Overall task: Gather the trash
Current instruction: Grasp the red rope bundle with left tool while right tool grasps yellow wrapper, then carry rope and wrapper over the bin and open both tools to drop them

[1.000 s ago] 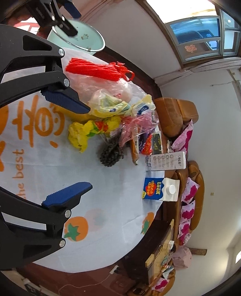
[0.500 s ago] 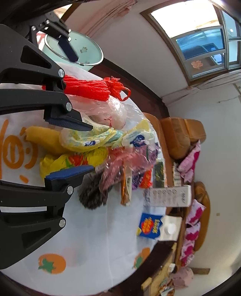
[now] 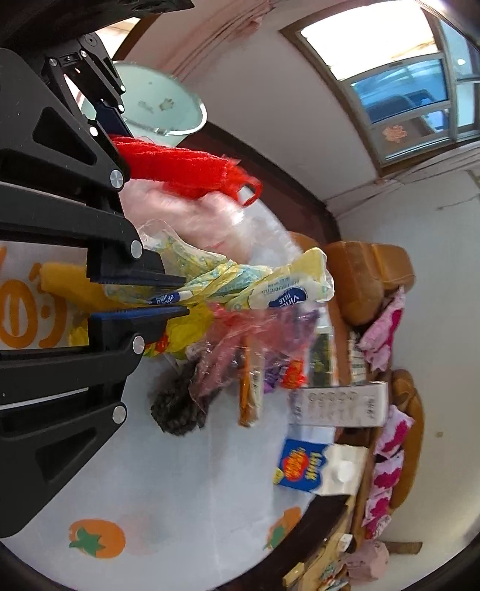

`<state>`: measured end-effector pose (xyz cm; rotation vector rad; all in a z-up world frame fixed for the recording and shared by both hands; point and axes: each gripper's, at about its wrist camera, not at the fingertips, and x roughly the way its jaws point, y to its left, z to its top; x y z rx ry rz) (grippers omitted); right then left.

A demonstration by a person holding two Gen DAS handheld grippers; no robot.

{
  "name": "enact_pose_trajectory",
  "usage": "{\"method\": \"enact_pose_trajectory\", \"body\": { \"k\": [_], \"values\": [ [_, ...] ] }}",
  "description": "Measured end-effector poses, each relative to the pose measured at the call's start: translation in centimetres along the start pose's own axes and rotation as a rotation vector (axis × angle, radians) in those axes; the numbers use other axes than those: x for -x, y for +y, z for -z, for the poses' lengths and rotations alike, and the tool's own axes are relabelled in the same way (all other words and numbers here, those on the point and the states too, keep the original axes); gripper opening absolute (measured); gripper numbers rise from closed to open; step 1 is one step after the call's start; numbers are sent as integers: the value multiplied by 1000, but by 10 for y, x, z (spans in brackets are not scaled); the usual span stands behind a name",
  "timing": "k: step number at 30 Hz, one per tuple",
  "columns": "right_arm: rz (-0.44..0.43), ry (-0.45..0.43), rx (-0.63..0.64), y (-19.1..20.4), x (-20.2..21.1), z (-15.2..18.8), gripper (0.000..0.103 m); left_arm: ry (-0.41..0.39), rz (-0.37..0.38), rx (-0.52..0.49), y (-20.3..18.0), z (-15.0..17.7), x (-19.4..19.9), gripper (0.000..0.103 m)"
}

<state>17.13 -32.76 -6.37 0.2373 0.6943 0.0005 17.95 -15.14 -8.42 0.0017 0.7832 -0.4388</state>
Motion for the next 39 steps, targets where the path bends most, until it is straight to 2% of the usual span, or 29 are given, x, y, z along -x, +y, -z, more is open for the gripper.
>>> {"method": "enact_pose_trajectory", "body": {
  "k": [4, 6, 10, 16, 21, 30, 34, 39],
  "values": [
    [-3, -86, 25, 10, 34, -5, 11, -52, 3, -4, 2, -3, 27, 25],
    [-13, -100, 33, 16, 42, -6, 11, -88, -13, 0, 8, -6, 44, 25],
    [-69, -93, 58, 39, 48, -4, 11, -127, -70, 45, 31, -8, 68, 25],
    [-166, -39, 113, 92, 30, 5, 11, -142, -199, 123, 81, -1, 92, 25],
    [-249, 17, 173, 142, 12, 16, 11, -126, -290, 178, 115, 3, 103, 25],
    [-313, 116, 248, 197, -20, 36, 11, -78, -362, 250, 159, 15, 97, 25],
    [-313, 142, 266, 205, -33, 41, 11, -58, -367, 267, 168, 21, 92, 25],
    [-326, 194, 253, 206, -51, 45, 18, -26, -377, 268, 174, 27, 80, 27]
  ]
}}
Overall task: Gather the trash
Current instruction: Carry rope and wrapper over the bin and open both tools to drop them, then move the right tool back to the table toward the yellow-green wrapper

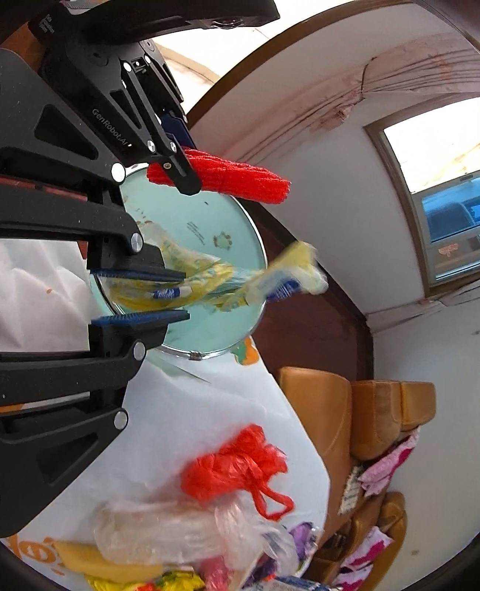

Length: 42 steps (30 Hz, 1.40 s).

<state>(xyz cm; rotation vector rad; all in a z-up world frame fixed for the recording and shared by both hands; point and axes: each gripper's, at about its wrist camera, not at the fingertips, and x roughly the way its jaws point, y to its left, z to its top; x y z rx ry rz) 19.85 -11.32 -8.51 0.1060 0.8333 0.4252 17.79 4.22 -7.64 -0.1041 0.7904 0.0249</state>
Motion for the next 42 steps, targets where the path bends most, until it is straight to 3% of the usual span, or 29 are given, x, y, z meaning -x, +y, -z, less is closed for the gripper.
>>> {"method": "enact_pose_trajectory", "body": {
  "k": [6, 11, 18, 30, 42],
  "values": [
    [4, -7, -39, -10, 6, 3, 21, 8, -29, 2, 5, 5, -6, 47],
    [31, -63, -64, -19, 23, 2, 38, 2, -39, 1, 3, 6, -3, 61],
    [72, -112, -83, -32, 43, 7, 38, -17, -54, -8, -6, 8, 4, 77],
    [155, -165, -166, -71, 74, 21, 50, -45, -64, -41, -34, 6, 16, 94],
    [226, -200, -233, -109, 101, 39, 51, -24, -4, -110, -78, 15, 16, 94]
  ]
}}
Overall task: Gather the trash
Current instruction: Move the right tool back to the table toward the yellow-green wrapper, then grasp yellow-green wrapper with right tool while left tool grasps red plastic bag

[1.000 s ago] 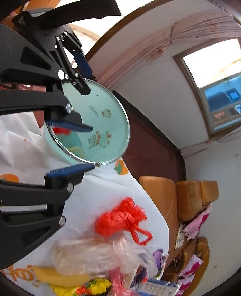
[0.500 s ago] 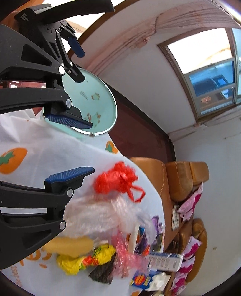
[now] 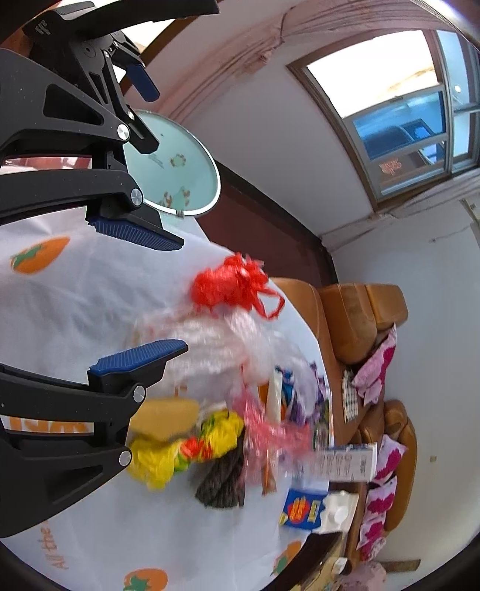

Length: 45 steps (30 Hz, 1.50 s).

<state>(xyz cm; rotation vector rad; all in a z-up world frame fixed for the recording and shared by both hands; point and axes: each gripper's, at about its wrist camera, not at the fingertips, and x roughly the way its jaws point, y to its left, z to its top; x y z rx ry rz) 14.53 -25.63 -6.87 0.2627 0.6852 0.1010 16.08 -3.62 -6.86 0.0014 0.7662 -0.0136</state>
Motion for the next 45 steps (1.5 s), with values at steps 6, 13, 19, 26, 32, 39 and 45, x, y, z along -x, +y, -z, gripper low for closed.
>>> {"method": "enact_pose_trajectory", "body": {
  "k": [6, 13, 19, 26, 32, 39, 45],
  "values": [
    [59, -9, -52, -33, 8, 3, 50, 21, 39, -36, -26, 6, -5, 94],
    [136, -30, -100, -77, 25, 9, 50, 38, 78, -66, -52, 11, -11, 94],
    [192, -17, -154, -114, 32, 14, 50, 63, 103, -77, -64, 16, -17, 94],
    [152, 6, -131, -111, 24, 9, 50, 73, 110, -88, -73, 17, -22, 94],
    [139, 69, -95, -107, -3, -1, 44, 63, 105, -81, -72, 10, -23, 94],
    [105, 138, -81, -113, -18, 3, 36, 52, 114, -66, -78, -7, -34, 94],
    [87, 134, -36, -112, -14, 1, 23, 16, 117, -51, -90, -27, -50, 93]
  ]
}}
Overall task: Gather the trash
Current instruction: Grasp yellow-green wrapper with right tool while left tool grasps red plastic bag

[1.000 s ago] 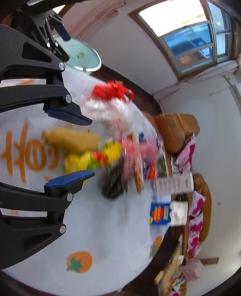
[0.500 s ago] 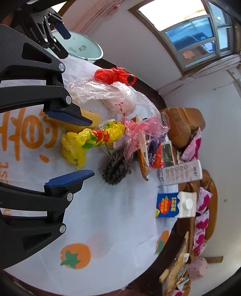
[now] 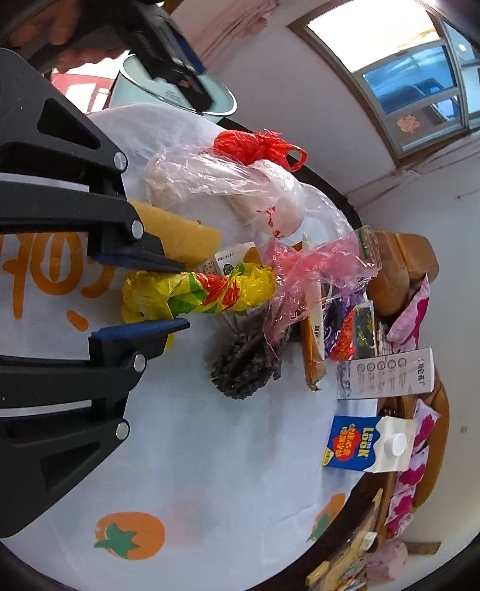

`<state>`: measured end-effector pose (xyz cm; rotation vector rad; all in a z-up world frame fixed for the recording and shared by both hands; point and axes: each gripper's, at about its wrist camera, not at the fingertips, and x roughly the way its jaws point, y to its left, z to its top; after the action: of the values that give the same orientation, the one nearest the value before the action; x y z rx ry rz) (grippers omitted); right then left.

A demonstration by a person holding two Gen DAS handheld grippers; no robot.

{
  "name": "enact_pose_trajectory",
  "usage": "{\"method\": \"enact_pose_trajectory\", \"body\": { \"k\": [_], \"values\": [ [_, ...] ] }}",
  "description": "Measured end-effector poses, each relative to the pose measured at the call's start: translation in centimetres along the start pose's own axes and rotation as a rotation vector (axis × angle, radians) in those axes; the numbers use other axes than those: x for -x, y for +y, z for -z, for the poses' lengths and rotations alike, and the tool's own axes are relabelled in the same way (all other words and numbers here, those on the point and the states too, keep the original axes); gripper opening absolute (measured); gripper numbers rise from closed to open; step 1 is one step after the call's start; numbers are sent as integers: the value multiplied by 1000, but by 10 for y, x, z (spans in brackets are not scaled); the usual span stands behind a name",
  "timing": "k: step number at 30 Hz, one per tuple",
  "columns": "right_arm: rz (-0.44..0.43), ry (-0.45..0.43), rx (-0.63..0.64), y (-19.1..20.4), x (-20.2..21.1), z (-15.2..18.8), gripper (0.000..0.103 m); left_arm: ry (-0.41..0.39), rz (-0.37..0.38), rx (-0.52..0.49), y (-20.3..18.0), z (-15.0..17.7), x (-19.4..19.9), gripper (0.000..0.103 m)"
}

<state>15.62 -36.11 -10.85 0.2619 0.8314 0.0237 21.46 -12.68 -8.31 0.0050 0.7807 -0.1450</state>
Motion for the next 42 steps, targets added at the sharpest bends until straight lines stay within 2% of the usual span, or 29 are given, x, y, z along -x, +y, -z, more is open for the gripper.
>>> {"method": "enact_pose_trajectory", "body": {
  "k": [4, 7, 12, 14, 15, 17, 27, 36, 42],
  "values": [
    [-30, -39, -12, -1, 15, -2, 23, 0, 9, 30, -5, -14, -16, 92],
    [-61, -84, -8, 0, 34, -5, 22, 8, 10, 44, -10, -23, -33, 83],
    [-87, -124, -20, 1, 50, -8, 22, 38, 22, 81, -9, -27, -56, 60],
    [-94, -125, -26, 0, 51, -8, 22, 50, 57, 100, -7, -27, -63, 37],
    [-93, -127, -30, 1, 52, -8, 22, 55, 73, 96, -8, -27, -66, 32],
    [-89, -136, -38, 3, 56, -7, 22, 46, 84, 78, -10, -27, -64, 27],
    [-74, -214, -39, 18, 81, -11, 22, -33, 95, 40, 7, -22, 3, 28],
    [-97, -193, 37, 69, 71, -11, 23, -59, 49, 66, 49, 5, 50, 28],
    [-113, -165, 79, 102, 58, -8, 23, -69, 3, 86, 79, 19, 66, 28]
  ]
}}
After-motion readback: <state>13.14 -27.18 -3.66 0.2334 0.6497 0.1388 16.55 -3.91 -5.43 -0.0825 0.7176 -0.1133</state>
